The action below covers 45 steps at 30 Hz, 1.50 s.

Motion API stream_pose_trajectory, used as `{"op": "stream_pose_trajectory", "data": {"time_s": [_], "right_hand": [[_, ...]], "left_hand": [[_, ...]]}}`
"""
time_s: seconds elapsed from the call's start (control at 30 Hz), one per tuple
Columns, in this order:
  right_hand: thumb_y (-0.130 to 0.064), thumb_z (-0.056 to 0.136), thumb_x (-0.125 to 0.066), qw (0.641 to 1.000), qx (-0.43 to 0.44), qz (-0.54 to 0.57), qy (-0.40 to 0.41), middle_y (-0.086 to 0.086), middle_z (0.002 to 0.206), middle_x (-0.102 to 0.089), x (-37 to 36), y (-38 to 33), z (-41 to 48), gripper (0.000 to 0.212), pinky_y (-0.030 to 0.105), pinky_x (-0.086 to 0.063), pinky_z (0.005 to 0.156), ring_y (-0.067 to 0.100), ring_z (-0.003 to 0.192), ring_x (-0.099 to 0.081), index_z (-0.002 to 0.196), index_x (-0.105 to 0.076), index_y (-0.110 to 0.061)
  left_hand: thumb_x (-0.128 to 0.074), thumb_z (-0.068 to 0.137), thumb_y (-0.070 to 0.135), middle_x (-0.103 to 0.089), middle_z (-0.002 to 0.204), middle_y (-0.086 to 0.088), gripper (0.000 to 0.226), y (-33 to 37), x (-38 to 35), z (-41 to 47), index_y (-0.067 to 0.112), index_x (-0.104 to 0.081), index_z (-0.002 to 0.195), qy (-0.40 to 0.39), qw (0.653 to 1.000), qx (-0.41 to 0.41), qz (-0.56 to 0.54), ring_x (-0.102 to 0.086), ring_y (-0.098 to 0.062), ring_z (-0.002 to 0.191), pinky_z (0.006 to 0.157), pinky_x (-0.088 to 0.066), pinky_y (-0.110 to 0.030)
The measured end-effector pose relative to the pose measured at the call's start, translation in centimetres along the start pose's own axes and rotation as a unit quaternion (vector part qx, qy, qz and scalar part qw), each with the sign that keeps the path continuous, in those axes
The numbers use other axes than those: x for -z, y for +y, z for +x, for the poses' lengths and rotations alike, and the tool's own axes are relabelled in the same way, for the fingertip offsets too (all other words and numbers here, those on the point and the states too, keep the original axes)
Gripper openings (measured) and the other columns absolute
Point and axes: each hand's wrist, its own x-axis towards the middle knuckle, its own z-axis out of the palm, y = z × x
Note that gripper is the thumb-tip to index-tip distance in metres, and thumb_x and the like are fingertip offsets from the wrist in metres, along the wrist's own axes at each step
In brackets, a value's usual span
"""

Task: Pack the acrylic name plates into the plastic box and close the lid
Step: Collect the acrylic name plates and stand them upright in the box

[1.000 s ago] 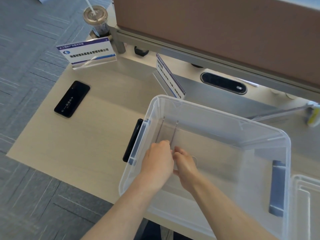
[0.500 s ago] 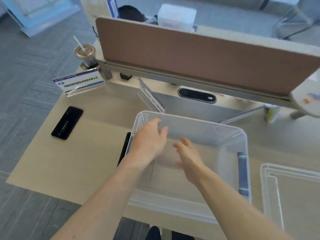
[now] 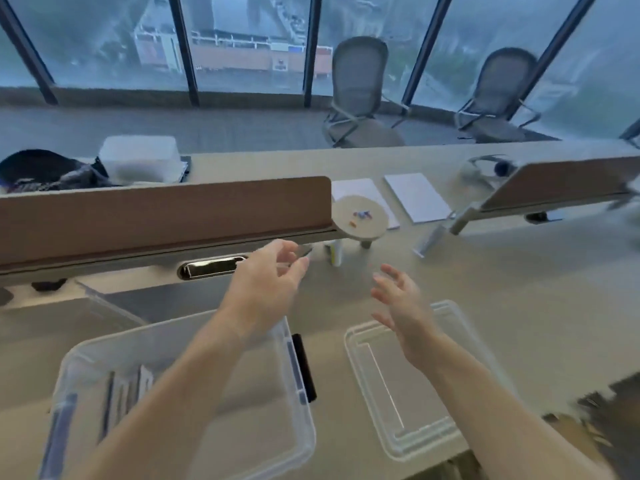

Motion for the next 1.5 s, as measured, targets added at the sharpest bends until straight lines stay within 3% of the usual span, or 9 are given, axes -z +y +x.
{"op": "stream_pose_trajectory", "data": {"time_s": [0.13,0.3,0.53,0.63,0.8,0.93,1.13,1.33,1.5], "right_hand": [[-0.027,0.101,-0.056,0.999,-0.006,0.026,0.029,0.002,0.132,-0.058,8.8,0.1,1.5,0.04,0.048,-0.047,0.104,0.02,0.121,-0.057,0.141,-0.049,-0.02],[-0.028,0.101,-0.057,0.999,0.002,0.033,0.02,0.0,0.131,-0.058,18.1,0.4,4.6,0.038,0.046,-0.049,0.101,0.018,0.118,-0.058,0.138,-0.052,-0.022],[-0.03,0.1,-0.058,0.999,0.003,0.04,0.019,0.001,0.132,-0.058,27.1,0.9,7.8,0.037,0.044,-0.053,0.096,0.015,0.111,-0.059,0.136,-0.053,-0.023],[-0.028,0.101,-0.057,0.999,0.004,0.04,0.034,0.002,0.134,-0.058,29.5,0.6,9.6,0.037,0.038,-0.052,0.086,0.014,0.108,-0.059,0.137,-0.053,-0.022],[-0.029,0.101,-0.057,0.998,-0.013,0.018,0.058,0.0,0.133,-0.059,32.1,1.6,11.9,0.035,0.047,-0.05,0.102,0.016,0.115,-0.059,0.135,-0.053,-0.024],[-0.029,0.101,-0.057,0.998,-0.036,-0.001,0.055,-0.002,0.132,-0.059,33.8,1.7,15.4,0.036,0.049,-0.049,0.105,0.017,0.117,-0.058,0.136,-0.053,-0.023],[-0.029,0.101,-0.057,0.999,-0.045,-0.023,0.018,-0.003,0.132,-0.058,36.8,1.1,24.7,0.037,0.05,-0.049,0.105,0.018,0.119,-0.058,0.138,-0.053,-0.022],[-0.033,0.1,-0.058,0.995,-0.045,-0.076,-0.04,-0.005,0.132,-0.057,39.9,2.0,36.3,0.042,0.048,-0.051,0.102,0.017,0.117,-0.06,0.14,-0.051,-0.025],[-0.032,0.1,-0.057,0.992,-0.06,-0.093,-0.055,-0.002,0.135,-0.056,40.1,4.2,44.7,0.043,0.044,-0.051,0.099,0.018,0.118,-0.059,0.142,-0.05,-0.023]], "left_hand": [[-0.063,0.1,0.034,-0.07,0.118,0.005,0.031,3.9,-6.2,0.4,0.022,-0.065,0.129,-0.015,1.0,-0.011,0.011,-0.068,-0.012,0.104,0.09,-0.052,-0.028],[-0.062,0.1,0.037,-0.069,0.121,0.009,0.035,9.3,-14.8,0.8,0.024,-0.062,0.132,0.0,1.0,-0.019,0.008,-0.065,-0.006,0.098,0.077,-0.043,-0.018],[-0.061,0.1,0.036,-0.063,0.132,0.007,0.043,14.8,-25.8,0.7,0.024,-0.055,0.142,-0.041,0.999,0.001,-0.035,-0.062,-0.011,0.11,0.089,-0.041,-0.024],[-0.061,0.101,0.036,-0.062,0.133,0.006,0.045,14.7,-28.3,1.4,0.024,-0.054,0.144,-0.061,0.997,0.017,-0.036,-0.062,-0.01,0.11,0.09,-0.041,-0.024],[-0.063,0.1,0.032,-0.064,0.129,0.003,0.043,13.3,-32.2,5.2,0.02,-0.056,0.14,-0.074,0.993,0.058,-0.065,-0.062,-0.012,0.104,0.086,-0.048,-0.023],[-0.068,0.096,0.033,-0.066,0.123,0.001,0.043,11.8,-35.7,8.8,0.019,-0.06,0.135,-0.043,0.98,0.129,-0.144,-0.064,-0.018,0.112,0.103,-0.054,-0.048],[-0.068,0.096,0.031,-0.064,0.129,-0.003,0.043,11.4,-40.3,14.8,0.019,-0.057,0.136,-0.014,0.965,0.199,-0.168,-0.062,-0.02,0.116,0.104,-0.053,-0.049],[-0.07,0.096,0.022,-0.061,0.132,-0.009,0.048,10.8,-47.5,21.8,0.011,-0.054,0.139,0.033,0.945,0.258,-0.197,-0.062,-0.014,0.092,0.099,-0.057,-0.049],[-0.08,0.087,0.016,-0.053,0.14,-0.008,0.064,8.3,-53.4,27.2,0.014,-0.05,0.143,0.056,0.918,0.308,-0.242,-0.058,-0.025,0.116,0.104,-0.053,-0.049]]}}
